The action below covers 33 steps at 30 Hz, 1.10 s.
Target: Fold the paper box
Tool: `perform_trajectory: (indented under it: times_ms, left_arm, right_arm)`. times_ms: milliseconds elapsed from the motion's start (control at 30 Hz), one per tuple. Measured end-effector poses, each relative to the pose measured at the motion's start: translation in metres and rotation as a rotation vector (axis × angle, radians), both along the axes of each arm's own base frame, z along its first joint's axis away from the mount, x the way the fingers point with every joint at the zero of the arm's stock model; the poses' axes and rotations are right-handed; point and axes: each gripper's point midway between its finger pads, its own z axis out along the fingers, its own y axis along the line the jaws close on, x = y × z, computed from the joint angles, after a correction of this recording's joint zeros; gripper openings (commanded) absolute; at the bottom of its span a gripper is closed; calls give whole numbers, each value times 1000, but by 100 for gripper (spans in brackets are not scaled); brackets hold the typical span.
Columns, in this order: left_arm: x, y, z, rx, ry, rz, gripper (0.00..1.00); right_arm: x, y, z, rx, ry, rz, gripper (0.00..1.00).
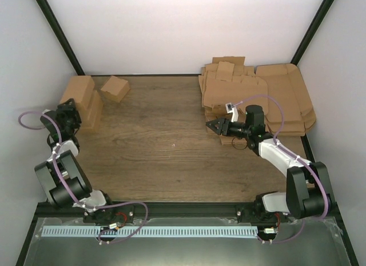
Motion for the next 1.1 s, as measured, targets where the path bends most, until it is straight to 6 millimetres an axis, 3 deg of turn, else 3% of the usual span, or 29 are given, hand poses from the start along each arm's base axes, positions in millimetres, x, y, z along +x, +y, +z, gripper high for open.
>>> perform_trajectory:
  times_ms: [200,1100]
  left_arm:
    - [5,-7,-17,-23,33,-11,39]
    - [5,-3,-26,8,59,-3,39]
  right_arm:
    - [0,0,-1,-1,1,0,52]
    - [0,0,-1,-1,1,0,52]
